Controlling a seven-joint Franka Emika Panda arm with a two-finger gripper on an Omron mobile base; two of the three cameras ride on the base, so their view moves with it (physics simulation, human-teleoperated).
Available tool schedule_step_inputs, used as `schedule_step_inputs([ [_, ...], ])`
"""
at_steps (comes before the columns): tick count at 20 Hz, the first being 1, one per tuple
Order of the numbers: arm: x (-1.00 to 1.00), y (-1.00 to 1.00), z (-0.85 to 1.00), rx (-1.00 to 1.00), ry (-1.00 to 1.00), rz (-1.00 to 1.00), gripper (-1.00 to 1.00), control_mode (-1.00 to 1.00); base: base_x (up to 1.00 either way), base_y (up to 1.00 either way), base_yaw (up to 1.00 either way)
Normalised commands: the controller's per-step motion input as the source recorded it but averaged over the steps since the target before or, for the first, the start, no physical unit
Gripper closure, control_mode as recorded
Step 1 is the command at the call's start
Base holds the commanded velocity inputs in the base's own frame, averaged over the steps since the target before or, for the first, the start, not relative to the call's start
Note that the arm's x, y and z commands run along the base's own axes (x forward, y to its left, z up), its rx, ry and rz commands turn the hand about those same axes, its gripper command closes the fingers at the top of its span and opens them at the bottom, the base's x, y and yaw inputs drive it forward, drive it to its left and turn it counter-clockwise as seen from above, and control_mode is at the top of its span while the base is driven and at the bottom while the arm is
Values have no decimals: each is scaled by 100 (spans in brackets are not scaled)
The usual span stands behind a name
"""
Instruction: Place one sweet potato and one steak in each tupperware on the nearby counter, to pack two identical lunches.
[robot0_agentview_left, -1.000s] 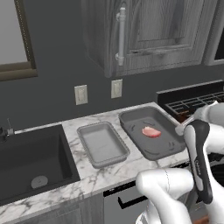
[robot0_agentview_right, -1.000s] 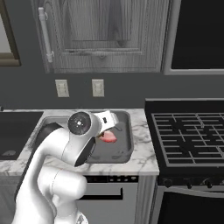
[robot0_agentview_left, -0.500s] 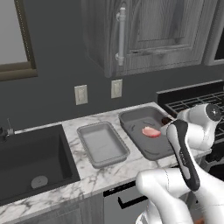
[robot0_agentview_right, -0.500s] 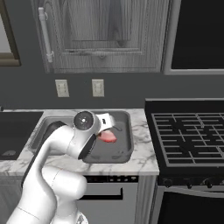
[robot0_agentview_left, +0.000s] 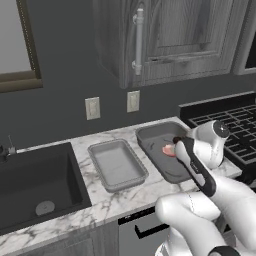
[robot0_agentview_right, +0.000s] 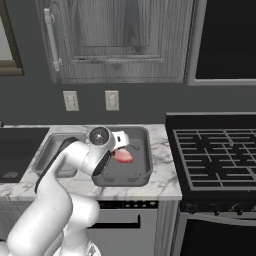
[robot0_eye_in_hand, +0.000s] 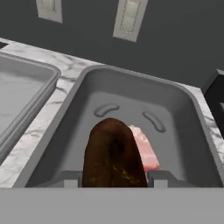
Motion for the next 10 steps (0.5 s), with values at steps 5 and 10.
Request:
schedule_step_inputs([
  [5, 43, 12, -42, 0, 0, 0, 100, -100, 0, 0, 0],
  [10, 37, 9, -27, 0, 2, 0, 100, -100, 0, 0, 0],
])
